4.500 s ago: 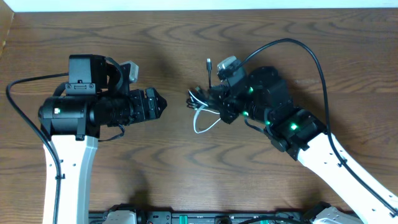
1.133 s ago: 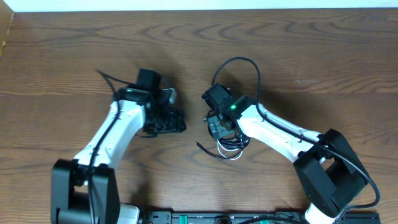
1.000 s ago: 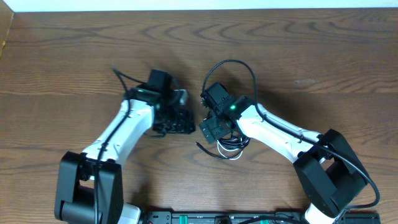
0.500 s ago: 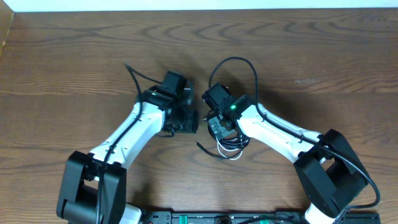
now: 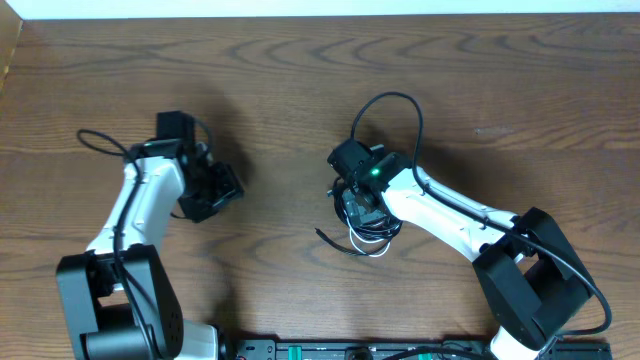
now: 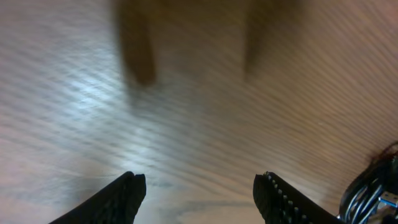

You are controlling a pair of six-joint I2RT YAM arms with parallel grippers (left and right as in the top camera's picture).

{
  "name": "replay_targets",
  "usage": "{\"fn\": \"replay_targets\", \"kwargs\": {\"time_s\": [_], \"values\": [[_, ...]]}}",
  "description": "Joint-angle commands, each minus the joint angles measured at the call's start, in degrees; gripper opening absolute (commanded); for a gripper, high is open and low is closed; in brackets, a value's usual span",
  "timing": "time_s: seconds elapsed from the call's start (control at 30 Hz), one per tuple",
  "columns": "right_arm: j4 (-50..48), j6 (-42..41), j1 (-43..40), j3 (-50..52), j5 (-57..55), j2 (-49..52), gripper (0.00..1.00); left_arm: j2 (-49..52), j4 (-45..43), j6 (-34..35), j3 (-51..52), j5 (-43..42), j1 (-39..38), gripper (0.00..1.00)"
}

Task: Untangle cables

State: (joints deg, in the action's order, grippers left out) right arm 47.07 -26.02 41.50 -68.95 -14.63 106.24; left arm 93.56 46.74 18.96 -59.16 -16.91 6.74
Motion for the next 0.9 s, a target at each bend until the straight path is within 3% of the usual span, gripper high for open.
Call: {"fn": "replay_targets", "kwargs": {"time_s": [0.0,0.13,0.43,0.87], "values": [[1.01,1.49,0.22,-0.68,15.34,-0.92,0.99,-0.52,1.18,-5.07,-1.14,-1.95,2.23,0.62],[2.29,12.57,0.22,-0.68,25.49,-0.92,0.99,-0.52,1.22,-9.14,-1.14,-1.92,2.73,0.62],[8.17,35.98,0.22,-0.59,25.53,-0.90,0.99,-1.14,1.70,-15.34,-1.14,-3.52,2.73,0.63],[-2.21,31.45,0.28,6.75,25.75,-0.90,0.94,-2.38,3.78,-17.03,-1.14,-6.71,2.71,0.63]]}}
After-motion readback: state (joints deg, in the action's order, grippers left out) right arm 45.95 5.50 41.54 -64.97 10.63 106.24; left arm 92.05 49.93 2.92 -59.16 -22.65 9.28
